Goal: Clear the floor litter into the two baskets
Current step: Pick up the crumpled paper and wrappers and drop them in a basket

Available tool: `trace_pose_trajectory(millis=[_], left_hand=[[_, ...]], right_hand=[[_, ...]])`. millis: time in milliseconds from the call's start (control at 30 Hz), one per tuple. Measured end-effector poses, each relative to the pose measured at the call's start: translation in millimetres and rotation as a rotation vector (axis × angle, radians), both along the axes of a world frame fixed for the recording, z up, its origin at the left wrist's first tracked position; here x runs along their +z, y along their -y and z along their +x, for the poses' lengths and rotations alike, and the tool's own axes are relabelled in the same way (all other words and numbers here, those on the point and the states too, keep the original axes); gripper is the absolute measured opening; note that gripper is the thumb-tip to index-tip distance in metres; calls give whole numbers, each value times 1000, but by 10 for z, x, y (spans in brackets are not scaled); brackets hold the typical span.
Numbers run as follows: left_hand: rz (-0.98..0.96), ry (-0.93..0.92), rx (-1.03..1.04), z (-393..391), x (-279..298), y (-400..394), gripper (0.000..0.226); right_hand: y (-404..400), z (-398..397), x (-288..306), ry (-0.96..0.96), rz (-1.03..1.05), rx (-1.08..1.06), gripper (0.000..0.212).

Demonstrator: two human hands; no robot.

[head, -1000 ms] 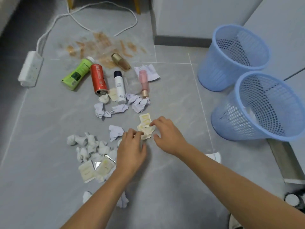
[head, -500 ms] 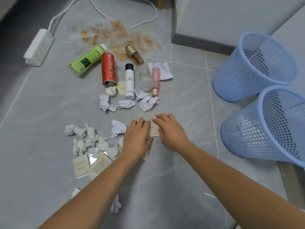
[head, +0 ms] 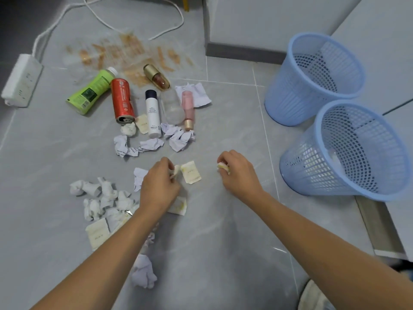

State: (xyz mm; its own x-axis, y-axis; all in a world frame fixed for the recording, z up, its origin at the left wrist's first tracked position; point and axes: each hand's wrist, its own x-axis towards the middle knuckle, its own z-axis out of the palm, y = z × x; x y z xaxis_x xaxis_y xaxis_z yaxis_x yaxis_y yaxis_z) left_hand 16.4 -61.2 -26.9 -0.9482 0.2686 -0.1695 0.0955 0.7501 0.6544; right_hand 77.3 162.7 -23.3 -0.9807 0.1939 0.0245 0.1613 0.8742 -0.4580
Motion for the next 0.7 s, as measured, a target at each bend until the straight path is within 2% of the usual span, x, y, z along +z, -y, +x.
trace_pose_trajectory(millis=[100, 233, 367, 433, 533, 633, 700], left_hand=[[66, -23, -85, 12, 360, -117, 18], [246, -76, -299, 65, 891, -620, 22], [408, -132, -409, 140, 1405, -1485, 22], [474, -129, -445, 183, 1570, -1959, 18], [490, -79, -526, 231, 1700, -2548, 13], [370, -18, -587, 259, 1727, -2770, 44], [343, -56, -552, 238, 1693, -2619, 44]], right_hand=[[-50, 66, 450, -133, -32, -66, 13], [-309, 250, 1166, -303, 0, -169, 12], [-1007, 605, 1713, -410, 97, -490, 11], [-1380, 808, 1856, -403, 121, -645, 11], [-1808, 1013, 1901, -323, 178, -752, 11], [-1998, 1099, 1852, -110, 121, -819, 26], [-1955, 1096, 1792, -66, 111, -808, 33]])
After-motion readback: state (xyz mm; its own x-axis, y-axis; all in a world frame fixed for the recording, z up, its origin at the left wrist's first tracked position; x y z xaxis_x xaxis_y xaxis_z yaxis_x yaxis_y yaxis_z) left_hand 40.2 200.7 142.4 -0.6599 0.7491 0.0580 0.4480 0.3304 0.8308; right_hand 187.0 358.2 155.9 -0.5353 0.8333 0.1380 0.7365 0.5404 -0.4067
